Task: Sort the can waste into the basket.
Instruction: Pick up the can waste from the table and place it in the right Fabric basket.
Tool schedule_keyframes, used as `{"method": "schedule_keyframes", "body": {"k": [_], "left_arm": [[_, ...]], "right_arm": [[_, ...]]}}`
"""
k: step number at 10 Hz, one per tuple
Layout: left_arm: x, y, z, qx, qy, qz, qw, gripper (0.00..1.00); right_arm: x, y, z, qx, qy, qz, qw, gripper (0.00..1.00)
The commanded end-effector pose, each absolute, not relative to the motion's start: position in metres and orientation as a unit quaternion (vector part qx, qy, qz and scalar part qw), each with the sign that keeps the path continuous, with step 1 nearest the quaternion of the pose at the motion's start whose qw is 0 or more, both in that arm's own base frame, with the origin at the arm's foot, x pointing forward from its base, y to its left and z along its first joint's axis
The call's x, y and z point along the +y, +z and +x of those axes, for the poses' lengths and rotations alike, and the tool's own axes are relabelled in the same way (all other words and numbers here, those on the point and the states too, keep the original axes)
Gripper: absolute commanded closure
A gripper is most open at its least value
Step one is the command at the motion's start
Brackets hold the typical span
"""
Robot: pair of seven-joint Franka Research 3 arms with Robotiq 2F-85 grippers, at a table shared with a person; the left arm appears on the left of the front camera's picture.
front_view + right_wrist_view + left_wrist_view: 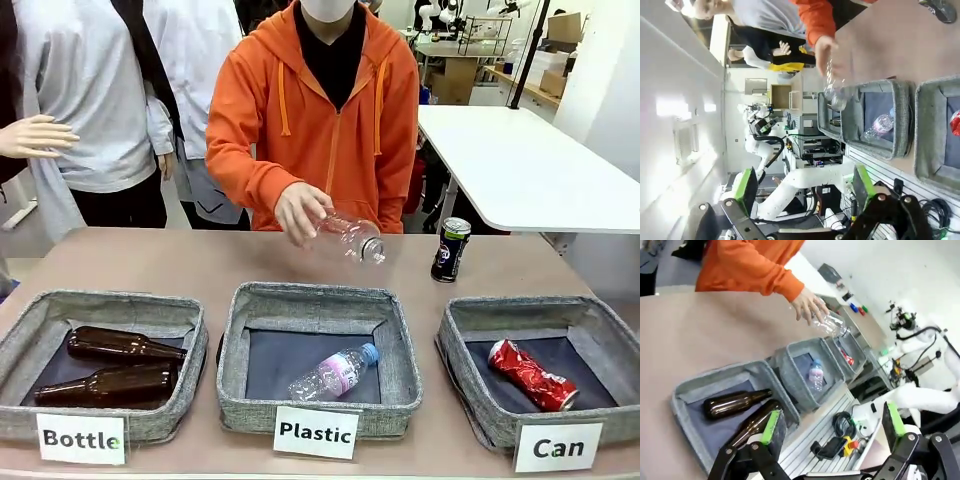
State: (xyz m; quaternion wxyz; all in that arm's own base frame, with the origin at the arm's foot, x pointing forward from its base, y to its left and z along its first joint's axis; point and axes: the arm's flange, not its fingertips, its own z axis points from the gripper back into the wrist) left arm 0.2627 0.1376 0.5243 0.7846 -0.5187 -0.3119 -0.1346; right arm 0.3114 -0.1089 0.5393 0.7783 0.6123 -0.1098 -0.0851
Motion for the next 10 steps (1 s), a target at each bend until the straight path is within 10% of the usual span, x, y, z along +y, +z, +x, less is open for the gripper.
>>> {"method": "schedule_keyframes", "body": {"k": [1, 8, 10], "left_arm": [[0.131, 0.535, 0.266, -0.31, -0.153, -0.522, 0.78, 0.0], [0.131, 0.535, 0.266, -0.31, -0.153, -0.522, 0.78, 0.0], [0.131, 0.535, 0.266, -0.31, -0.153, -0.522, 0.78, 0.0]], "right_arm": [[-0.103, 0.539, 0.315, -0.114, -0.079, 0.618, 0.774, 0.0], [-0.104, 0.539, 0.314, -0.107, -0.086, 0.608, 0.782, 0.0], [-0.103, 0.524, 0.362, -0.205, -0.005, 0.391, 0.897, 0.0]]}}
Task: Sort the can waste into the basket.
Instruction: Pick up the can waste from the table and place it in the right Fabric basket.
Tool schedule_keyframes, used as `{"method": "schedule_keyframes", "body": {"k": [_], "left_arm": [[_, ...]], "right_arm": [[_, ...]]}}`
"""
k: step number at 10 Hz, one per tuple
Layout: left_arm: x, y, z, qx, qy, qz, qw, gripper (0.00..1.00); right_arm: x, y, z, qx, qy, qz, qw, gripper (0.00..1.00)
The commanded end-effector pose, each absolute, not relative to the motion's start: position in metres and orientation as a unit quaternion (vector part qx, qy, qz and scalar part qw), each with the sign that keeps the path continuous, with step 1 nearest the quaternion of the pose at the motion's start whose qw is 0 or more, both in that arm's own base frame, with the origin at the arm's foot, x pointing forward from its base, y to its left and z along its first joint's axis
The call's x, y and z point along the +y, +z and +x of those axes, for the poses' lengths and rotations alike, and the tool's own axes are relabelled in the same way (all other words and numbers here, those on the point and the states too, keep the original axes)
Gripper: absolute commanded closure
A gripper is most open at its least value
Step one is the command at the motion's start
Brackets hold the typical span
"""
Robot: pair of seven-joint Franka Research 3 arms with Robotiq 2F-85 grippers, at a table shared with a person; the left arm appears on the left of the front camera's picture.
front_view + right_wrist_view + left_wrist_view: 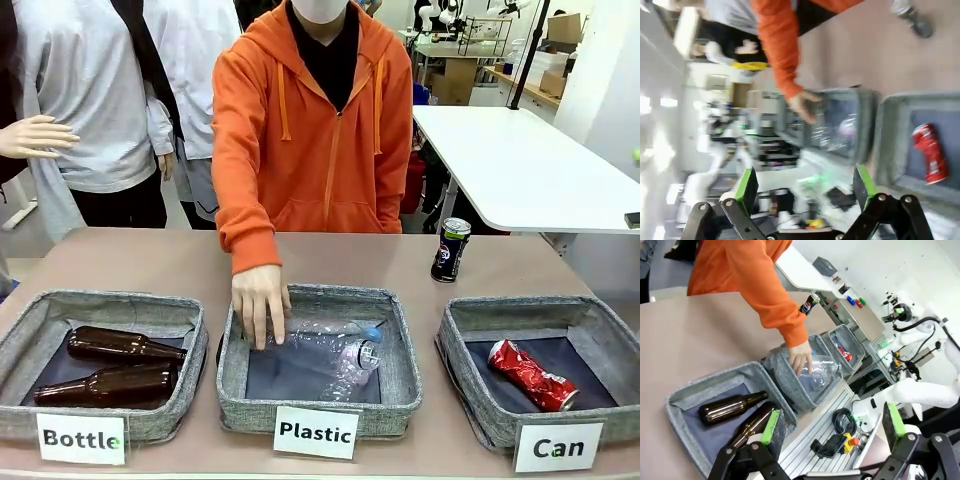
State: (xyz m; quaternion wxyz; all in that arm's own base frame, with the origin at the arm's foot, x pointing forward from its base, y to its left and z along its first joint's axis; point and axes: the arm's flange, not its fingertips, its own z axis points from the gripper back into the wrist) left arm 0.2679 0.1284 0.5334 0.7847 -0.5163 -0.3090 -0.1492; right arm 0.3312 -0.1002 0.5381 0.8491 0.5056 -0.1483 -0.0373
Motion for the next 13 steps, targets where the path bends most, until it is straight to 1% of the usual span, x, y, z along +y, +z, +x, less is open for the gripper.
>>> {"method": "schedule_keyframes", "body": {"k": [1, 2, 3, 4, 5, 6, 7, 10, 11, 12, 13], "left_arm": [[0.131, 0.535, 0.266, -0.31, -0.153, -0.522, 0.78, 0.0], [0.131, 0.535, 0.266, -0.31, -0.153, -0.522, 0.78, 0.0], [0.131, 0.535, 0.266, -0.31, -0.153, -0.522, 0.78, 0.0], [0.131, 0.535, 0.266, -0.31, -0.153, -0.522, 0.78, 0.0], [0.131, 0.535, 0.266, -0.31, -0.153, -0.522, 0.78, 0.0], [0.131, 0.535, 0.266, -0.31, -0.153, -0.522, 0.78, 0.0], [0.131, 0.535, 0.266, -0.31, -0.153, -0.522, 0.78, 0.0], [0.131, 0.535, 0.266, -0.31, -0.153, -0.522, 0.78, 0.0], [0.131, 0.535, 0.266, -0.31, -0.153, -0.522, 0.78, 0.0], [0.131, 0.535, 0.266, -0.31, -0.153, -0.522, 0.78, 0.0], [0.131, 0.535, 0.266, -0.31, -0.153, -0.522, 0.78, 0.0]], "right_arm": [[-0.119, 0.499, 0.399, -0.23, 0.046, 0.337, 0.912, 0.0], [-0.137, 0.471, 0.429, -0.244, 0.078, 0.317, 0.913, 0.0], [-0.147, 0.443, 0.453, -0.235, 0.079, 0.317, 0.915, 0.0], [-0.151, 0.422, 0.471, -0.223, 0.079, 0.308, 0.922, 0.0], [-0.149, 0.412, 0.482, -0.236, 0.079, 0.319, 0.915, 0.0], [-0.146, 0.422, 0.476, -0.248, 0.06, 0.336, 0.907, 0.0], [-0.15, 0.405, 0.467, -0.212, 0.082, 0.291, 0.929, 0.0], [-0.15, 0.405, 0.467, -0.212, 0.082, 0.291, 0.929, 0.0], [-0.151, 0.402, 0.475, -0.216, 0.076, 0.296, 0.927, 0.0], [-0.147, 0.397, 0.496, -0.265, 0.251, 0.261, 0.894, 0.0], [-0.139, 0.386, 0.512, -0.286, 0.345, 0.25, 0.858, 0.0]]}}
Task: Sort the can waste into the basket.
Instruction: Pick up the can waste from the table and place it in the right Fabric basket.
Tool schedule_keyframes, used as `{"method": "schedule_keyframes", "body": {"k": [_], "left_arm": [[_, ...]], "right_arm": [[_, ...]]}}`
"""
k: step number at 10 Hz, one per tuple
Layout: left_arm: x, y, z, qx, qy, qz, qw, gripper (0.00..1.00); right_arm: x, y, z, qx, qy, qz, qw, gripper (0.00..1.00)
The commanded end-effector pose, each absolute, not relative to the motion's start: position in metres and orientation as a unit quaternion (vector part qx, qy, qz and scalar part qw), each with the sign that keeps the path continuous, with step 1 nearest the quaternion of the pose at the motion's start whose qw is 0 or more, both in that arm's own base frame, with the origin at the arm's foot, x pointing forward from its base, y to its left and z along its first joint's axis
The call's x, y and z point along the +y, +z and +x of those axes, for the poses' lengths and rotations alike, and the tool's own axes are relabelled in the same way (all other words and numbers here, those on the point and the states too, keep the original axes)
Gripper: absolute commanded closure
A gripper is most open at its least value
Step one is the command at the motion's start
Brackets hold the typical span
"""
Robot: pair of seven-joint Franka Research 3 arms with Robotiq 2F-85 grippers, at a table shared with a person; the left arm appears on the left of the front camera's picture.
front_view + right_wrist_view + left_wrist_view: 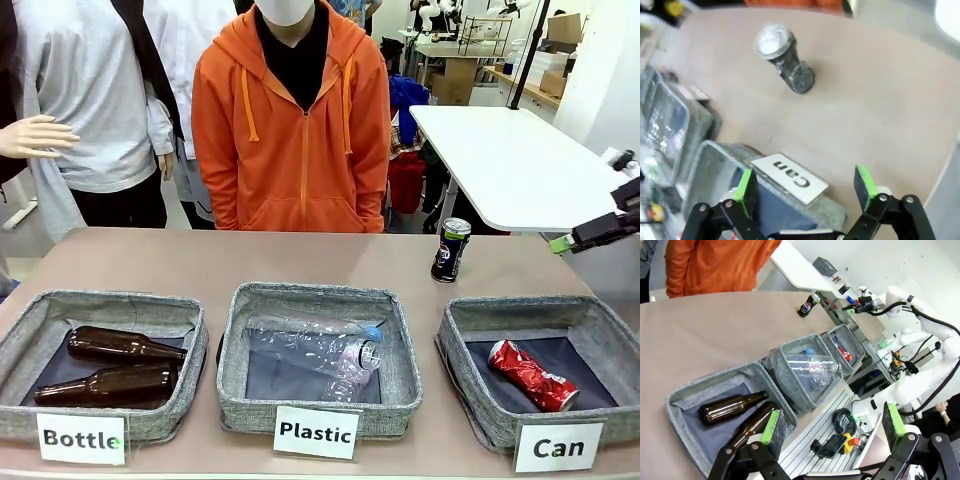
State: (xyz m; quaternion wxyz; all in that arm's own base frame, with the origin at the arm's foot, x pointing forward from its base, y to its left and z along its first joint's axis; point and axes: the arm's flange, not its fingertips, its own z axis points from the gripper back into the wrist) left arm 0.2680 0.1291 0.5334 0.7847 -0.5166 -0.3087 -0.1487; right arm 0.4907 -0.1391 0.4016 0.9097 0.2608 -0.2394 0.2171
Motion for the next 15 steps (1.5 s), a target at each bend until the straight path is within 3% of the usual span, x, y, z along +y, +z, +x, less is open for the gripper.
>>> {"method": "schedule_keyframes", "body": {"k": [1, 3, 4, 6, 11, 15], "left_arm": [[0.131, 0.535, 0.266, -0.31, -0.153, -0.522, 0.78, 0.0], [0.131, 0.535, 0.266, -0.31, -0.153, -0.522, 0.78, 0.0], [0.131, 0.535, 0.266, -0.31, -0.153, -0.522, 0.78, 0.0], [0.131, 0.535, 0.266, -0.31, -0.153, -0.522, 0.78, 0.0], [0.131, 0.535, 0.266, -0.31, -0.153, -0.522, 0.78, 0.0], [0.131, 0.535, 0.266, -0.31, -0.153, -0.522, 0.78, 0.0]], "right_arm": [[-0.136, 0.374, 0.527, -0.266, 0.41, 0.231, 0.841, 0.0], [-0.125, 0.353, 0.547, -0.272, 0.542, 0.193, 0.772, 0.0], [-0.12, 0.347, 0.556, -0.286, 0.575, 0.224, 0.733, 0.0], [-0.111, 0.329, 0.577, -0.294, 0.595, 0.247, 0.706, 0.0], [-0.081, 0.3, 0.625, -0.355, 0.546, 0.307, 0.693, 0.0], [-0.068, 0.282, 0.646, -0.36, 0.532, 0.36, 0.676, 0.0]]}}
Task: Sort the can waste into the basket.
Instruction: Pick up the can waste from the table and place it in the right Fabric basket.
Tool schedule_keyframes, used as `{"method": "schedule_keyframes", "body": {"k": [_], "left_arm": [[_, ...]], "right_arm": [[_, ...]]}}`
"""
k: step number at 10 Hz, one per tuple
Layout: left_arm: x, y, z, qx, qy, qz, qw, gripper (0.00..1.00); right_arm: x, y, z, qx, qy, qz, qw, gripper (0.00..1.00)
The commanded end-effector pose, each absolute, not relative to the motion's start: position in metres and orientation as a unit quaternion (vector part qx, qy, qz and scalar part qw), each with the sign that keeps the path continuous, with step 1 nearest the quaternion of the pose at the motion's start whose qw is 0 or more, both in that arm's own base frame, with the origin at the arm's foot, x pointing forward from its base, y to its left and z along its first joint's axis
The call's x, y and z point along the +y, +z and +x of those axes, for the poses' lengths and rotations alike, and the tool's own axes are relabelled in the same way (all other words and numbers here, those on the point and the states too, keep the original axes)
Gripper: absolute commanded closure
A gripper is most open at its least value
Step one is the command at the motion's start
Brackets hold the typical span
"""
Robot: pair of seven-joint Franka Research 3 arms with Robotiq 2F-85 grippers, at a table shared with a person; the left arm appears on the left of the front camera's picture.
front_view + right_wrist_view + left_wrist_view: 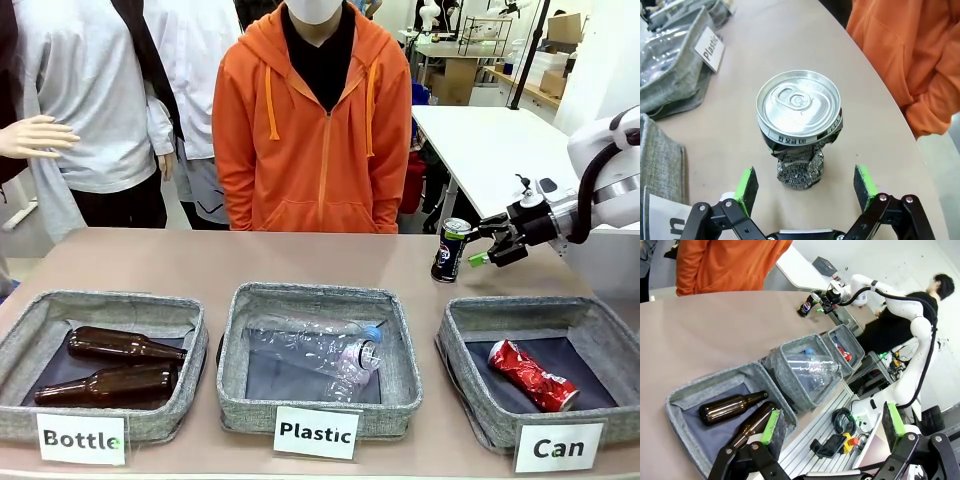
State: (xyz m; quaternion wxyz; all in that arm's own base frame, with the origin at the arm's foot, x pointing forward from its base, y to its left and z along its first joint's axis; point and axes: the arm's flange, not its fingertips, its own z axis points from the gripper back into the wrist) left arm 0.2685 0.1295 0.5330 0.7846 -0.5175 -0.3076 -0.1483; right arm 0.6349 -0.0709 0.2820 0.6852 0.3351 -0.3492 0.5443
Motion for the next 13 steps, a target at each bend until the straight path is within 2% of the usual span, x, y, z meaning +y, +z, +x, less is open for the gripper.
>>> {"method": "schedule_keyframes", "body": {"k": [1, 10, 11, 12, 13], "left_arm": [[0.131, 0.535, 0.266, -0.31, -0.153, -0.522, 0.78, 0.0], [0.131, 0.535, 0.266, -0.31, -0.153, -0.522, 0.78, 0.0], [0.131, 0.535, 0.266, -0.31, -0.153, -0.522, 0.78, 0.0], [0.131, 0.535, 0.266, -0.31, -0.153, -0.522, 0.78, 0.0], [0.131, 0.535, 0.266, -0.31, -0.153, -0.522, 0.78, 0.0]], "right_arm": [[-0.063, 0.277, 0.651, -0.359, 0.526, 0.37, 0.677, 0.0], [-0.035, 0.255, 0.667, -0.324, 0.518, 0.424, 0.669, 0.0], [-0.036, 0.256, 0.666, -0.312, 0.525, 0.432, 0.664, 0.6], [-0.036, 0.256, 0.666, -0.311, 0.524, 0.437, 0.662, 0.59], [-0.036, 0.256, 0.666, -0.311, 0.524, 0.439, 0.661, 1.0]]}}
